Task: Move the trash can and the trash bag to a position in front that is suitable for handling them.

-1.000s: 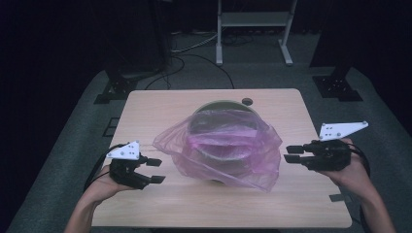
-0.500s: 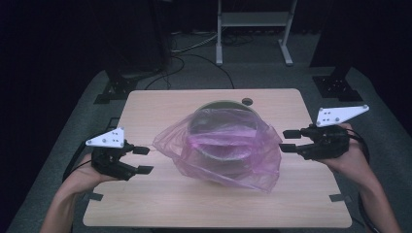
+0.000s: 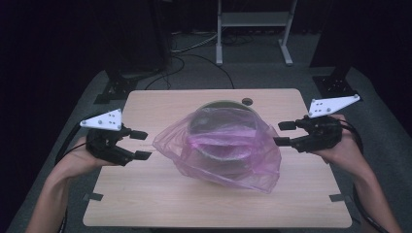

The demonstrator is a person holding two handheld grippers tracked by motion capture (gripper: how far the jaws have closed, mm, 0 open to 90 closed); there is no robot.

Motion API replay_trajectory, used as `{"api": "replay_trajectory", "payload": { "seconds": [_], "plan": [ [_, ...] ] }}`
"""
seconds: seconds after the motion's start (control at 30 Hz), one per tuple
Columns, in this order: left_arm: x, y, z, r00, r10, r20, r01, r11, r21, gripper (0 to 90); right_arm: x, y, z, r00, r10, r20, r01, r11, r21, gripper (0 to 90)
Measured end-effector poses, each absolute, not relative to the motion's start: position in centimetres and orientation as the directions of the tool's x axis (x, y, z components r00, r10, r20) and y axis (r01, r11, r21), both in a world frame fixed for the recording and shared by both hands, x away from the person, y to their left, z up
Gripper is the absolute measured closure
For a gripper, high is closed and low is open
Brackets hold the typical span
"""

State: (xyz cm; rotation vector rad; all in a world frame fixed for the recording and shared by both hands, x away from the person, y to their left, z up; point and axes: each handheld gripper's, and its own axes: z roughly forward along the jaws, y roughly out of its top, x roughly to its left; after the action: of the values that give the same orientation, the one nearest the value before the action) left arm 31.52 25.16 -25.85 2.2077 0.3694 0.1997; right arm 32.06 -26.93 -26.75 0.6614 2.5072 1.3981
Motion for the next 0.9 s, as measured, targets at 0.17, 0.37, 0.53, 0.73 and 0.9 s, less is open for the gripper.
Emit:
{"api": "replay_trajectory", "payload": {
  "seconds": [0.17, 0.37, 0.53, 0.73, 0.9],
  "plan": [
    [33.0, 23.8, -25.0, 0.946, 0.324, 0.016, 0.190, -0.592, 0.783, 31.4, 32.8, -26.1, -26.0, -0.891, 0.453, 0.037, 0.272, 0.467, 0.841, 37.0],
    [34.7, 22.2, -24.8, 0.948, 0.318, 0.007, 0.197, -0.605, 0.771, 29.1, 33.8, -24.8, -25.4, -0.902, 0.431, 0.032, 0.267, 0.497, 0.825, 34.9],
    [36.1, 20.9, -25.4, 0.949, 0.314, -0.014, 0.219, -0.628, 0.747, 34.0, 34.6, -23.7, -25.7, -0.906, 0.422, 0.023, 0.266, 0.527, 0.807, 39.6],
    [37.2, 19.6, -26.8, 0.948, 0.316, -0.034, 0.240, -0.644, 0.726, 67.4, 35.6, -23.2, -26.3, -0.898, 0.440, 0.010, 0.278, 0.551, 0.787, 71.2],
    [37.9, 19.3, -27.6, 0.938, 0.346, -0.020, 0.246, -0.626, 0.740, 84.7, 36.1, -23.4, -26.7, -0.883, 0.469, 0.002, 0.301, 0.564, 0.769, 90.0]
  ]
}}
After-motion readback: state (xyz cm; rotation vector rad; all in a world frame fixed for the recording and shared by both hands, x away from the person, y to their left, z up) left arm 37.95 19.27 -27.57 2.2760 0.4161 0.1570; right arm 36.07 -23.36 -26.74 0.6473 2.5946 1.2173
